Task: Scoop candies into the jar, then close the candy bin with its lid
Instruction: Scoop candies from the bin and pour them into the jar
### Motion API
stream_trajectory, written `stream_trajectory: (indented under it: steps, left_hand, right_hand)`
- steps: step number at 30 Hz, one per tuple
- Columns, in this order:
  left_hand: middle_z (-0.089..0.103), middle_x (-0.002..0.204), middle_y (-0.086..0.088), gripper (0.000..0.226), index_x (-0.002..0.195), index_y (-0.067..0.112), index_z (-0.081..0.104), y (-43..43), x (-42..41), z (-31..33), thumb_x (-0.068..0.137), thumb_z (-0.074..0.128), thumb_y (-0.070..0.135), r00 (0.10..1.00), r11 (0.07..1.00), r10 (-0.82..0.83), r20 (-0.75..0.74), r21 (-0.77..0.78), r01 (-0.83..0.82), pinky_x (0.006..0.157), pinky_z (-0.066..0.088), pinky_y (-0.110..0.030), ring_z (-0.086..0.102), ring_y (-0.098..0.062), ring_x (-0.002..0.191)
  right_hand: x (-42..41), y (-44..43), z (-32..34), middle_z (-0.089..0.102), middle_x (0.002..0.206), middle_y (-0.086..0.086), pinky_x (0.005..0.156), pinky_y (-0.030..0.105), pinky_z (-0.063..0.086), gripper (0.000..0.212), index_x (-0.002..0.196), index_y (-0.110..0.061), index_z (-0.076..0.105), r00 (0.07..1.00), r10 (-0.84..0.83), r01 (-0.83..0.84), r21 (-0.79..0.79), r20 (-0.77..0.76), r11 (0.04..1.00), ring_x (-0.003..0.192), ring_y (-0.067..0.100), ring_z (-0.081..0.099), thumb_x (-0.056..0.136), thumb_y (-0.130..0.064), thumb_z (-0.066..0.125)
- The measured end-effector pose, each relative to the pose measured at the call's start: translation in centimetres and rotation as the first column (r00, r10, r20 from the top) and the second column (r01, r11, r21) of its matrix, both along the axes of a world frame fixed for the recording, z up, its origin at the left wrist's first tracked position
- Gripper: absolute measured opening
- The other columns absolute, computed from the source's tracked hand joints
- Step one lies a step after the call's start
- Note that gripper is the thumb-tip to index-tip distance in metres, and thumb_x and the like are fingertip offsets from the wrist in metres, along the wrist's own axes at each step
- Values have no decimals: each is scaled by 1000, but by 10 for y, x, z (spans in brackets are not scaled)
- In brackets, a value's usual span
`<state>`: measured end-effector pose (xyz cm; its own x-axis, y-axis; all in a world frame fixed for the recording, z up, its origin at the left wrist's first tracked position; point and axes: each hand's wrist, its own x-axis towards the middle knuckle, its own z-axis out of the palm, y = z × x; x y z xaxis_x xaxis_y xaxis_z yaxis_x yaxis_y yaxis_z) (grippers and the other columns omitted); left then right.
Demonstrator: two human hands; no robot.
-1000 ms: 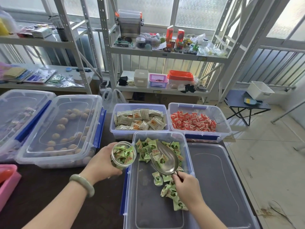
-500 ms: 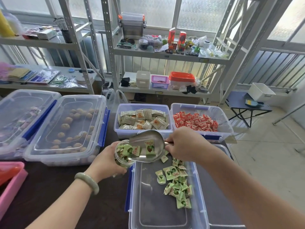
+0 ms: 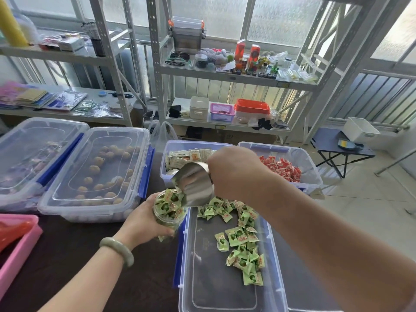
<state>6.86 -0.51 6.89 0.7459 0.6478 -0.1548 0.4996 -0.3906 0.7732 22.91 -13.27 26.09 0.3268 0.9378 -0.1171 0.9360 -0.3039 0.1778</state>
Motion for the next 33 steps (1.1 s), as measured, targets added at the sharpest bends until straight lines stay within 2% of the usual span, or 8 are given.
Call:
stream_trajectory:
  steps: [6,10,15,16,21,25,29,33]
  left_hand:
    - [64,96,19,87,115,45,45,6,-8,-8,40,88,32,999,999,34,8,10,-34,72,37,-9,54,13,90]
    - [63,101,19,90,119,42,45,7,-7,-11,40,88,33,999,999,33,15,29,-33,80,39,-21,56,3,95]
    - [63,98,18,93,122,41,42,5,-4,-11,42,90,30,998,999,49,38,17,-49,79,40,-18,56,4,93]
    - [64,99,18,93,122,40,43,5,-4,-11,43,91,30,997,998,63,43,3,-63,81,42,-21,57,3,93]
    - [65,102,17,95,124,37,44,3,-3,-12,43,91,25,994,996,82,79,-42,-78,91,47,-31,59,-1,98]
    - [66,103,14,92,122,37,45,5,-3,-13,41,90,32,996,998,52,79,-23,-50,92,46,-37,59,-4,100]
    - [65,101,15,89,117,36,49,6,-3,-17,39,90,34,994,996,82,76,-30,-80,91,45,-33,58,-2,98]
    - [65,101,14,87,114,33,52,3,-2,-23,37,91,28,990,993,110,88,-42,-106,85,43,-26,58,-1,96]
  right_hand:
    - [6,-9,4,35,55,-2,43,23,25,36,51,-19,28,1000,-20,22,87,-24,996,47,13,31,72,-9,56]
    - [4,-7,-2,35,55,-1,47,27,34,39,51,-18,26,996,-66,76,157,-65,985,57,23,45,76,-11,56]
    - [-8,-6,-17,31,57,0,56,33,41,5,78,-10,58,989,-58,76,130,-137,989,65,26,48,77,-7,55]
    - [-10,-7,-21,31,57,0,57,33,41,10,85,-9,61,987,-55,72,108,-151,992,66,26,48,77,-7,55]
    - [-10,-14,-36,34,57,-2,57,31,47,9,73,-13,54,967,-64,89,94,-246,992,64,24,51,82,-15,55]
    - [11,-24,-46,54,62,2,62,36,58,17,77,-8,65,889,-173,254,142,-424,957,64,24,59,84,-22,56]
    - [35,-39,-71,58,58,5,47,28,43,27,79,-5,71,747,-261,435,153,-612,887,46,15,46,90,-24,54]
    - [46,-58,-124,57,60,5,52,27,38,31,75,-6,68,551,-412,651,65,-726,756,51,17,48,91,-27,52]
